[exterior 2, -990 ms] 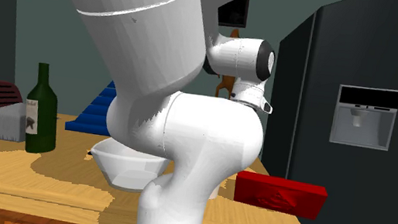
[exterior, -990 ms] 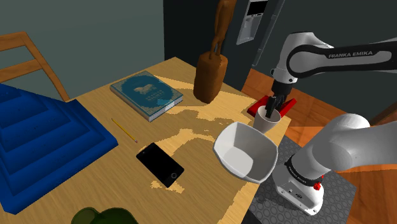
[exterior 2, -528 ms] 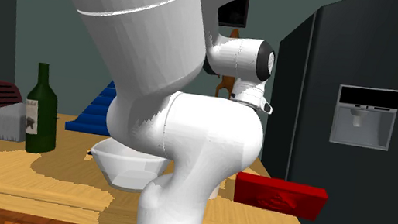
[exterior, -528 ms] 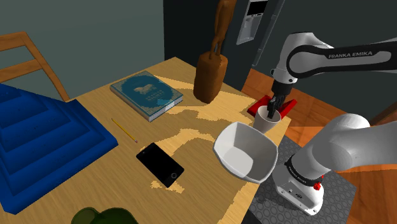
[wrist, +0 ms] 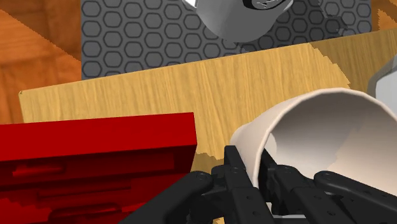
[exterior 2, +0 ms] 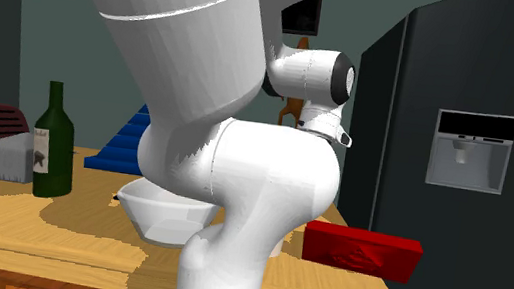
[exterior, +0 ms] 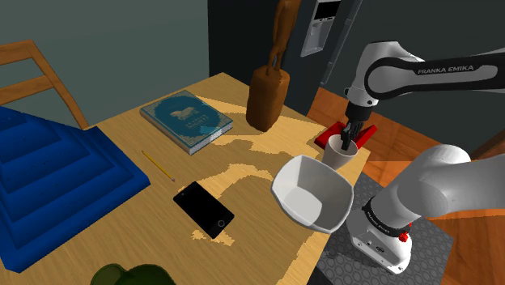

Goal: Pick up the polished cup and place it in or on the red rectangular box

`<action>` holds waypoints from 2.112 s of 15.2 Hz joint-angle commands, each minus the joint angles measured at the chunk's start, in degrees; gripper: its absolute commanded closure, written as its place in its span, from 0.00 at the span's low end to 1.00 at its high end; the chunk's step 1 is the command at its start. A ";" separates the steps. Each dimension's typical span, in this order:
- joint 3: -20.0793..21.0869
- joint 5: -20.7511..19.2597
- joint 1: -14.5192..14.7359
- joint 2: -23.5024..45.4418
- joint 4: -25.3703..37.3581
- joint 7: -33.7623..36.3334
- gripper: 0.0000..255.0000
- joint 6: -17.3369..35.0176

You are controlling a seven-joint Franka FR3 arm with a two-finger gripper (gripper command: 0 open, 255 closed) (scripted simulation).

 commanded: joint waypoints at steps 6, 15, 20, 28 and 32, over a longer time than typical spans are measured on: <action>0.90 0.65 0.13 -2.33 3.41 0.32 1.00 -5.76; 2.08 1.62 0.44 -4.31 9.29 0.72 1.00 -13.58; 2.65 2.13 0.65 -4.74 12.88 0.91 1.00 -17.59; 3.43 2.88 1.01 -4.61 19.07 1.19 1.00 -23.64; 3.76 3.23 1.18 -4.23 22.37 1.31 1.00 -26.54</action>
